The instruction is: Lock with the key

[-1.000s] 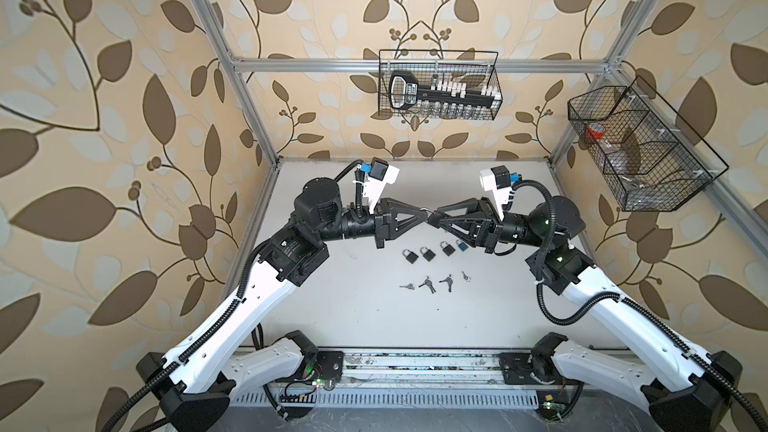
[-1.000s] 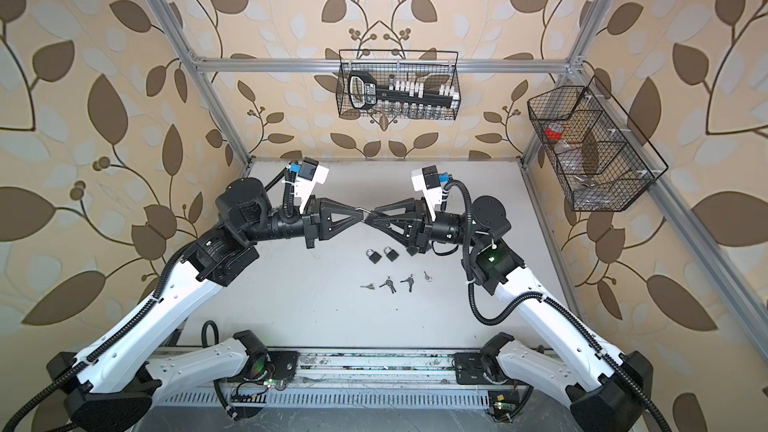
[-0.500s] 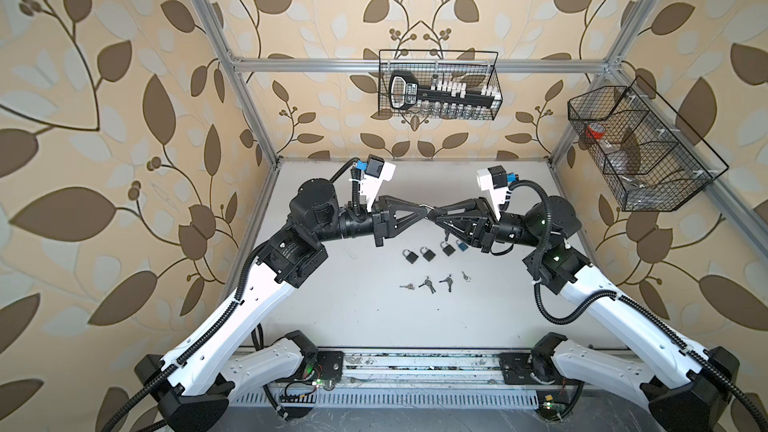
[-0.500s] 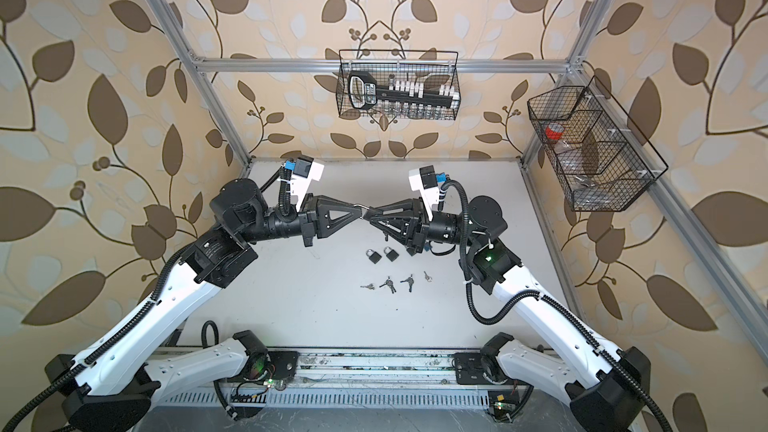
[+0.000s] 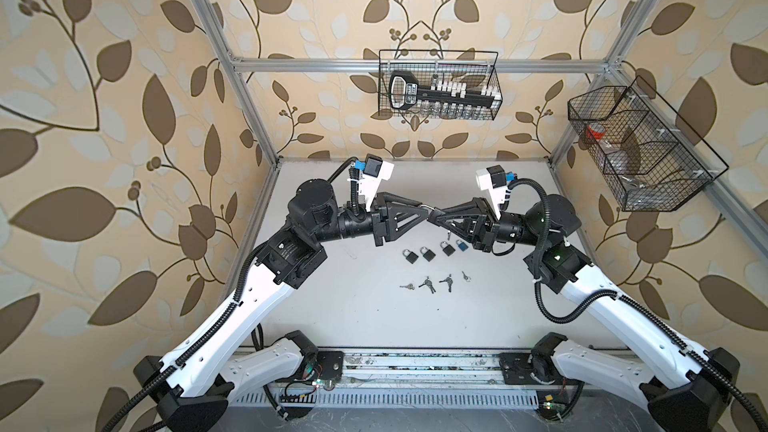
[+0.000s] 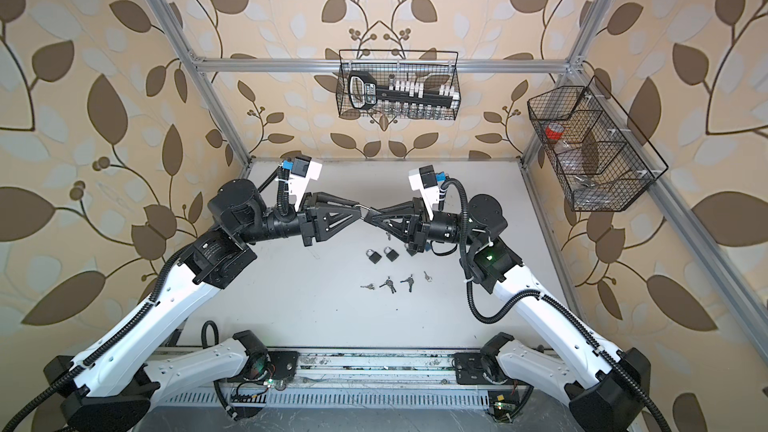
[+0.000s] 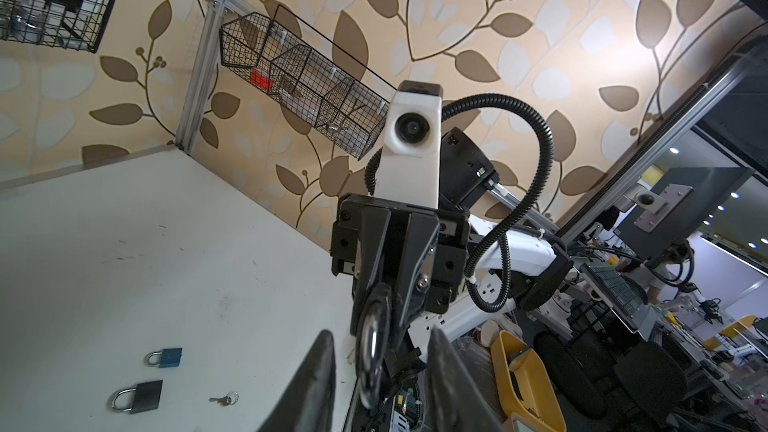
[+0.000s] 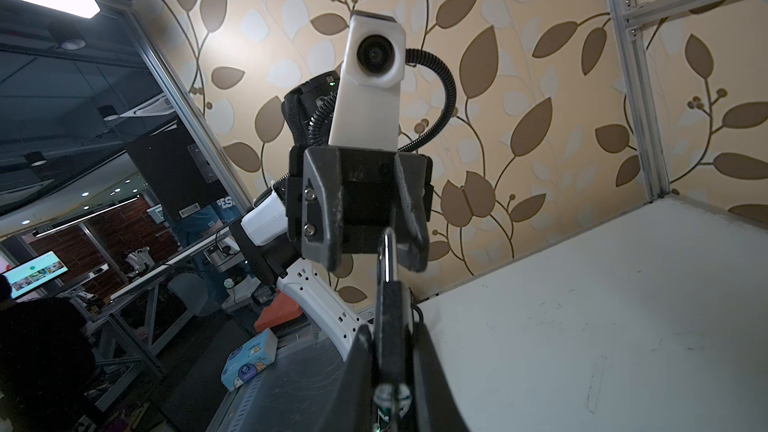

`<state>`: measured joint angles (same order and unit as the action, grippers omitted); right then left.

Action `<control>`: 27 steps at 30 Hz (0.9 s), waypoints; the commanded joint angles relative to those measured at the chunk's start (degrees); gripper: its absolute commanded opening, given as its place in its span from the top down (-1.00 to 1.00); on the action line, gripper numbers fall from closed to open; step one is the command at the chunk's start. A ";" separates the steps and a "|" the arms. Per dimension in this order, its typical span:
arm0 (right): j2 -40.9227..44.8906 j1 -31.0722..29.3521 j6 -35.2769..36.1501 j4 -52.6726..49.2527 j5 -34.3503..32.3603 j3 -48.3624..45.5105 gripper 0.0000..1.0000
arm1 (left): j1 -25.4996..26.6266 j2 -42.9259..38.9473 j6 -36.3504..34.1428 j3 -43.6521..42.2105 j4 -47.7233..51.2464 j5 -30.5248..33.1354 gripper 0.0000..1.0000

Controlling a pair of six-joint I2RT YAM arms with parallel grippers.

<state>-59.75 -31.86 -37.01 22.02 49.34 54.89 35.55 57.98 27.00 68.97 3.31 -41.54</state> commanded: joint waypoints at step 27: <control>2.65 0.21 0.72 -2.94 1.90 3.21 1.00 | -0.27 -0.67 -0.39 -0.61 -1.82 -1.96 0.52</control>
<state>-58.13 -31.75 -36.01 16.32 51.05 56.07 35.55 57.69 27.16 68.79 3.33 -41.69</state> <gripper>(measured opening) 0.129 0.249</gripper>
